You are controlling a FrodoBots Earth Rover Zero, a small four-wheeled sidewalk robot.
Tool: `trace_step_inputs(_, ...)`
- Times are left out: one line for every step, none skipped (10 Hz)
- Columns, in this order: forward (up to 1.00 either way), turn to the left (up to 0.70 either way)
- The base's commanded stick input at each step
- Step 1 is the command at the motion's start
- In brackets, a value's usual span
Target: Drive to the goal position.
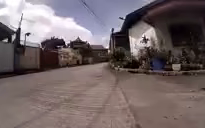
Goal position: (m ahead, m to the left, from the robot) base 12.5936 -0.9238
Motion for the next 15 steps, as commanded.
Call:
trace_step_inputs(0.70,0.00)
trace_step_inputs(0.70,0.00)
trace_step_inputs(0.70,0.00)
trace_step_inputs(0.70,0.00)
trace_step_inputs(0.70,0.00)
trace_step_inputs(0.70,0.00)
trace_step_inputs(0.70,0.00)
trace_step_inputs(0.70,0.00)
trace_step_inputs(0.70,0.00)
trace_step_inputs(0.70,0.00)
trace_step_inputs(0.70,0.00)
trace_step_inputs(0.70,0.00)
trace_step_inputs(0.15,0.00)
trace_step_inputs(0.00,0.00)
trace_step_inputs(0.00,0.00)
